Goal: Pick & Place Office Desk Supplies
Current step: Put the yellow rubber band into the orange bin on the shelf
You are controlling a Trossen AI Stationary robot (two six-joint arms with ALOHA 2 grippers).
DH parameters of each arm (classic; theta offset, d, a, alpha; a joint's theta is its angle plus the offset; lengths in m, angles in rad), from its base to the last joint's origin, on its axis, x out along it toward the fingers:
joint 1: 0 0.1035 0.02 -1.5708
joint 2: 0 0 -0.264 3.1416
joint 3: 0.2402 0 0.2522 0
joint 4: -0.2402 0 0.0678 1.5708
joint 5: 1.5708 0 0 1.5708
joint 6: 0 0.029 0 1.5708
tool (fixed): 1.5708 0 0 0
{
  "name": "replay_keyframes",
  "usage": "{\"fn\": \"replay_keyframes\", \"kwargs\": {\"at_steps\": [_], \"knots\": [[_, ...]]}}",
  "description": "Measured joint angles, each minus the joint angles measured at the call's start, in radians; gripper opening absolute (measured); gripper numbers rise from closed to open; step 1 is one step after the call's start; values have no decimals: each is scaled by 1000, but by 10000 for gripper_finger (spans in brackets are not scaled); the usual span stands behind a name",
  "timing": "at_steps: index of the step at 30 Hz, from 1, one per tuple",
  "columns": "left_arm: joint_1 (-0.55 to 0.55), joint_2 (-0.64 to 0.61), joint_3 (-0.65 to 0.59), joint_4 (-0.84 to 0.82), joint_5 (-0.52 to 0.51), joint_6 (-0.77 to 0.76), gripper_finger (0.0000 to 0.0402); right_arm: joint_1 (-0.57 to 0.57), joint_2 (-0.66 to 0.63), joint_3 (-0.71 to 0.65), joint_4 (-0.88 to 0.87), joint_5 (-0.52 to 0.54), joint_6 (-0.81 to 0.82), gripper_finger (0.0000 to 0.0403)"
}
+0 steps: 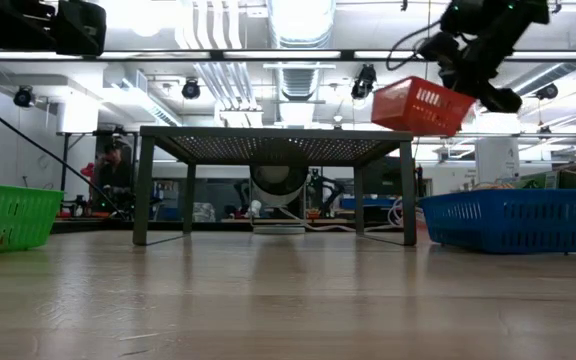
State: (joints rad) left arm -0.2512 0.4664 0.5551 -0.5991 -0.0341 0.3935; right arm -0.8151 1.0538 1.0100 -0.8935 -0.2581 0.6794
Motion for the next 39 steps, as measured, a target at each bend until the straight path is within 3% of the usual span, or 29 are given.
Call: {"fn": "replay_keyframes", "kwargs": {"at_steps": [7,13,25,39], "knots": [[0,0,0,-2,0,0,209,108,161,201,-126,74,4,8],[0,0,0,-7,0,3,209,184,270,311,-155,104,118,8],[0,0,0,-66,38,2,209,404,358,350,-118,264,352,8],[0,1,0,-87,48,0,209,538,378,349,-97,317,592,8]]}}
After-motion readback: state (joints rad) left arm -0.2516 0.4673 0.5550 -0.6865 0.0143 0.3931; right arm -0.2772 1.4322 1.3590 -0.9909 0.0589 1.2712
